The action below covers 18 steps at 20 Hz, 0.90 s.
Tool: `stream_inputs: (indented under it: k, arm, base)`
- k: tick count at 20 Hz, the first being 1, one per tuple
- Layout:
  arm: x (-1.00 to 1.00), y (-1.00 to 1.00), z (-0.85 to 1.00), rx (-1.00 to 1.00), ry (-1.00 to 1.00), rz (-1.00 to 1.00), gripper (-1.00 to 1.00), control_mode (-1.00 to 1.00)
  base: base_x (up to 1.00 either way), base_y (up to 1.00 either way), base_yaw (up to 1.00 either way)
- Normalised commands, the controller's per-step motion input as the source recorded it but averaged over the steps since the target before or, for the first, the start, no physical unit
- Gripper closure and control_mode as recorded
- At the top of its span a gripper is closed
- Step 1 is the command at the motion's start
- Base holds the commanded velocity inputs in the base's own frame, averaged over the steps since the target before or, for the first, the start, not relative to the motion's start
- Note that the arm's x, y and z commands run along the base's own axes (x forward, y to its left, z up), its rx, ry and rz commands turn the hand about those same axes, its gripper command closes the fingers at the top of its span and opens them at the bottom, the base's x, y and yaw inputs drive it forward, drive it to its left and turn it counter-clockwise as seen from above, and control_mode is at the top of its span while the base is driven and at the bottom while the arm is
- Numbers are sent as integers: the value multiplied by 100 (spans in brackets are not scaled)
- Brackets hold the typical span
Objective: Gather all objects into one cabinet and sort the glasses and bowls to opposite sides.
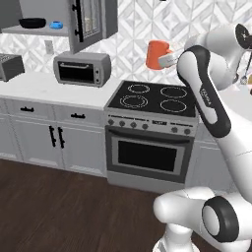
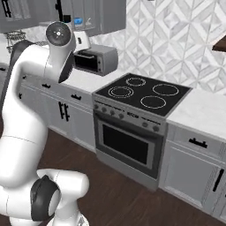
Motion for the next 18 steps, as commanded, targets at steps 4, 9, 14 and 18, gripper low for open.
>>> stream_inputs:
  k: [4,9,14,18]
  arm:
    - [0,0,0,0,0,0,100,100]
    - [0,0,0,0,0,0,100,100]
    - [0,0,0,0,0,0,100,100]
    - [0,0,0,0,0,0,100,100]
  base:
    - [4,100,25]
    - [10,100,24]
    - [26,100,8]
    - [6,95,-38]
